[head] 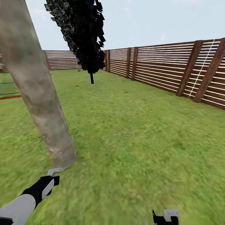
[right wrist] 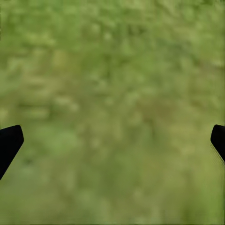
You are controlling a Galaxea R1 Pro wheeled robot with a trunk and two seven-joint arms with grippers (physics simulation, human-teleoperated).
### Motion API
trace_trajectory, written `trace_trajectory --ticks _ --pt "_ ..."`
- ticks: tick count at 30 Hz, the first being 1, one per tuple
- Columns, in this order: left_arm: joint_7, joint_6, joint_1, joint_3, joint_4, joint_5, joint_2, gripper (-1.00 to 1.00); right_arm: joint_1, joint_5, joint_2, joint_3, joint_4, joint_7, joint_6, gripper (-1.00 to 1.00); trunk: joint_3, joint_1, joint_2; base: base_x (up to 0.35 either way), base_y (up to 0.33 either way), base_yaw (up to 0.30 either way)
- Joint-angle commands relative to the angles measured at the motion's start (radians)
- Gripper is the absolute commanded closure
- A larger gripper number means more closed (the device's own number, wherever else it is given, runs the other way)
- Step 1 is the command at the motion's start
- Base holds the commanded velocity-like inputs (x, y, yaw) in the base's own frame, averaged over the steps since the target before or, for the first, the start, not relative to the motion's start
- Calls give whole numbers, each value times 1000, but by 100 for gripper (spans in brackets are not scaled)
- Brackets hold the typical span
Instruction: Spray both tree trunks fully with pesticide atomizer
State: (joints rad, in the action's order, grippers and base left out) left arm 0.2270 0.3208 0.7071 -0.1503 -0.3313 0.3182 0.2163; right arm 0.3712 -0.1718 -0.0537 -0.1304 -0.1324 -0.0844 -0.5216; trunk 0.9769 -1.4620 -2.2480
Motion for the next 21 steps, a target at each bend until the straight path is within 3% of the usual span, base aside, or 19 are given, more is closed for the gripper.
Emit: trace_trajectory --ticks 1,13,21 --pt "0 0 0 0 0 -1 0 100 0 0 0 0 0 0 0 -100 0 0 0 87 -273 278" --pt "0 1 0 0 0 -1 0 100 0 0 0 0 0 0 0 -100 0 0 0 127 -271 278" --pt "0 0 0 0 0 -1 0 100 -1 0 -3 0 0 0 0 -100 0 0 0 165 -257 43"
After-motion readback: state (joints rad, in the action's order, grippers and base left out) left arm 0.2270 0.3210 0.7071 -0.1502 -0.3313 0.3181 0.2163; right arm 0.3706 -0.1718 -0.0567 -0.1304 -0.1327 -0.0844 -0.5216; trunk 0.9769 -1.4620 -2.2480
